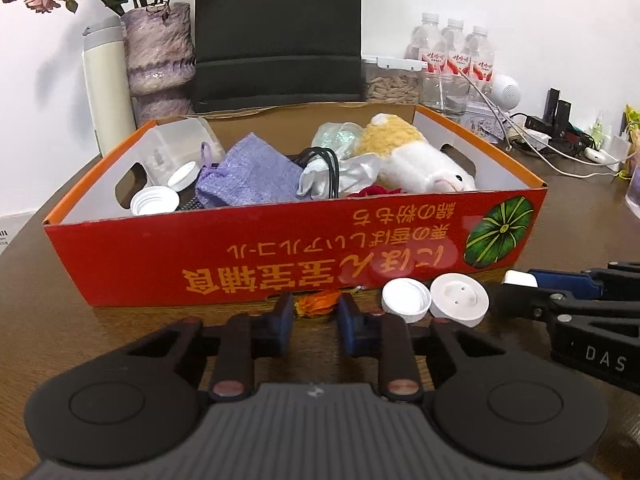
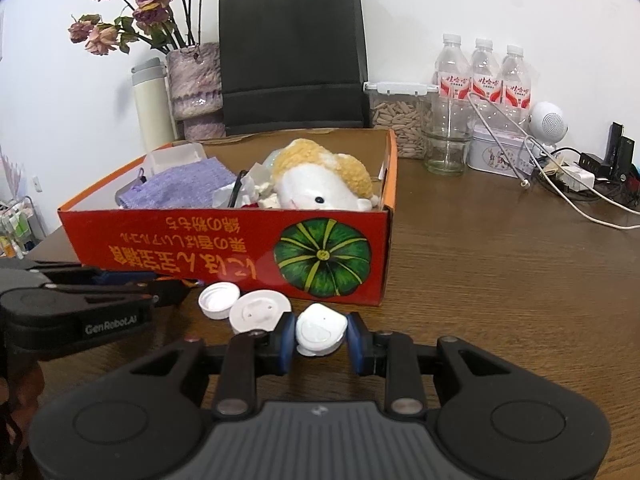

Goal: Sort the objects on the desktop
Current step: 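Grasp the stacked white caps with the right gripper, then grasp the orange item with the left gripper while the right gripper carries the caps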

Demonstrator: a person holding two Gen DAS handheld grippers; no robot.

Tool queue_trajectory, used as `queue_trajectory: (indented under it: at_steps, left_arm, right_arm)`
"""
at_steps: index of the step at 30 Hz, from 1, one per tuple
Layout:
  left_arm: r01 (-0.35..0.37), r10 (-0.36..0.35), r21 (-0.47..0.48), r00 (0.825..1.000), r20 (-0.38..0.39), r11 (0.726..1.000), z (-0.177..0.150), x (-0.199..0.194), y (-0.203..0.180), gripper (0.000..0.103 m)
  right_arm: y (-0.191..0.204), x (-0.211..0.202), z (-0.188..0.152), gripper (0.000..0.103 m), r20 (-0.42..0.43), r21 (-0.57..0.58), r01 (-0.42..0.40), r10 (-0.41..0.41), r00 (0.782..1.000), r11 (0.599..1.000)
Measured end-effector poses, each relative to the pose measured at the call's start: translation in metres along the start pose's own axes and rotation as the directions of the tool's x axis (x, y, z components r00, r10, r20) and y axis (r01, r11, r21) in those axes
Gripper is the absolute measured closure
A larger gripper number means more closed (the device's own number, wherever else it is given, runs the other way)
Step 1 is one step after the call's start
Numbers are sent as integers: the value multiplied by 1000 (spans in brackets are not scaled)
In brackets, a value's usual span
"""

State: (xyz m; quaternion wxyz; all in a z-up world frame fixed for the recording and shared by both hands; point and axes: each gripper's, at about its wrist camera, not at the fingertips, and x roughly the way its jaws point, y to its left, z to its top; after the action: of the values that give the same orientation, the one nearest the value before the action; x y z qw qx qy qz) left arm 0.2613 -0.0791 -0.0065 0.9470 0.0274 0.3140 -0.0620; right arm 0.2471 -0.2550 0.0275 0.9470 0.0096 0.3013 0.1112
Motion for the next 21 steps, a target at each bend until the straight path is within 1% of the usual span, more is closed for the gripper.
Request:
queue_trajectory:
  at_steps: [8,14,21]
  left_arm:
    - [19,-19,-1,1000,9,1000,-6,-10,0,91]
    - [18,-20,30,999,47,999,-12,-23,-5,92]
    - [25,-27,26,997,74,999,-19,-42,-6,92]
  right_arm:
    - [1,-5,-1,77,17,-1,6,-6,1000,1000]
    - [3,-10,-2,77,43,-6,21,-21,999,1000]
    - [4,-18,-6,77,67,15,23,-24,997,1000]
